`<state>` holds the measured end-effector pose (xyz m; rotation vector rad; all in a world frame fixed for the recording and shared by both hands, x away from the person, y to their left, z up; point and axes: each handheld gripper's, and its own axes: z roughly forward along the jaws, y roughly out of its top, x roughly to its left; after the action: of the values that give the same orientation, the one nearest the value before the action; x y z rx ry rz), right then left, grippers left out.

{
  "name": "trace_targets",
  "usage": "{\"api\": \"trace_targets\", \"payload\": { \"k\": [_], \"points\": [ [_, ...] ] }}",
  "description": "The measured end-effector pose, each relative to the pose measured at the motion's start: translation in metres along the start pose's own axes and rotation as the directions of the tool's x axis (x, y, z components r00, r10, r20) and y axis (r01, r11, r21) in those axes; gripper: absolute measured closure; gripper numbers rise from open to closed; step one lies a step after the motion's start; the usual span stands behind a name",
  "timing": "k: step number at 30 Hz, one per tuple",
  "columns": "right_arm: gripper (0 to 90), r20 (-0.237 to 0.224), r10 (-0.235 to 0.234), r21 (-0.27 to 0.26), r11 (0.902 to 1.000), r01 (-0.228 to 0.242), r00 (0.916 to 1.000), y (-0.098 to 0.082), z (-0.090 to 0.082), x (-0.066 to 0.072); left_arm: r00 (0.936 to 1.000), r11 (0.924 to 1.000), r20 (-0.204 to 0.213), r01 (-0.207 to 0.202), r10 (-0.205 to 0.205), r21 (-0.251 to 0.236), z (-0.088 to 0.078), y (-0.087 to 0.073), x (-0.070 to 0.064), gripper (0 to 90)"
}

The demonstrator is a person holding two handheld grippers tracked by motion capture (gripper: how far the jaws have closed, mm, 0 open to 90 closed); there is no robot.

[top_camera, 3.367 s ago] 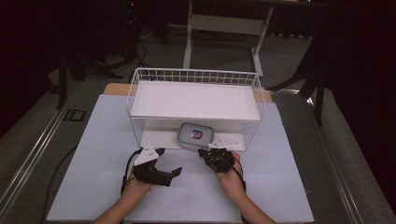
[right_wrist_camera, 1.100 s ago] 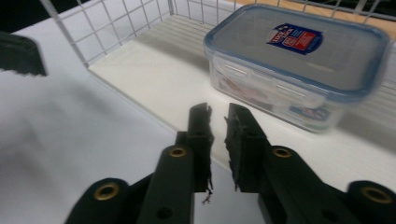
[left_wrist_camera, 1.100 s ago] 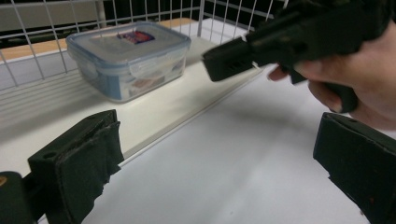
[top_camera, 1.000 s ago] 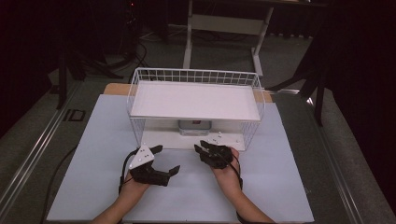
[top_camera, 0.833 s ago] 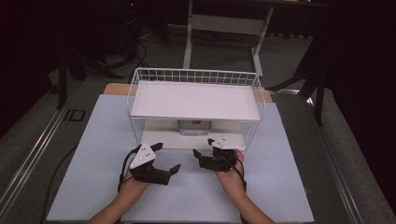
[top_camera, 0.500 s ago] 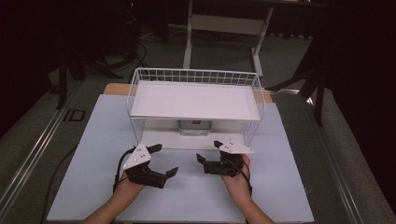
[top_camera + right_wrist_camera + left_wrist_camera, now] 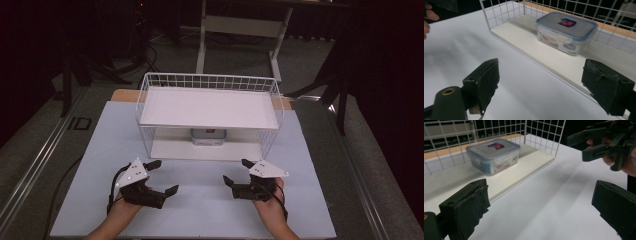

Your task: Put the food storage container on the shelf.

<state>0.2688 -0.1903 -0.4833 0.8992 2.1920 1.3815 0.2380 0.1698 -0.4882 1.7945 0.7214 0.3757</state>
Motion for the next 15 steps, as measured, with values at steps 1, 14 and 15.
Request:
{"api": "trace_targets", "payload": {
  "k": [1,14,15],
  "points": [
    [14.5,0.002,0.001,0.001,1.0,-0.001,1.0,-0.001,-0.002,0.0,1.0,1.0,0.002,0.0,0.0,0.0,-0.001,-0.002,0.0,1.9],
    [15.0,0.013,0.022,0.02,0.9995,-0.022,0.9997,-0.021,-0.025,-0.019,0.9995,0.9996,-0.023,0.023,-0.023,0.013,-0.017,-0.019,0.008,1.9],
    [15.0,0.015,0.026,0.024,0.9994,-0.026,0.9995,-0.022,-0.026,-0.02,0.9994,0.9996,-0.028,0.022,-0.021,0.019,-0.019,-0.021,0.01,1.9]
  ]
}}
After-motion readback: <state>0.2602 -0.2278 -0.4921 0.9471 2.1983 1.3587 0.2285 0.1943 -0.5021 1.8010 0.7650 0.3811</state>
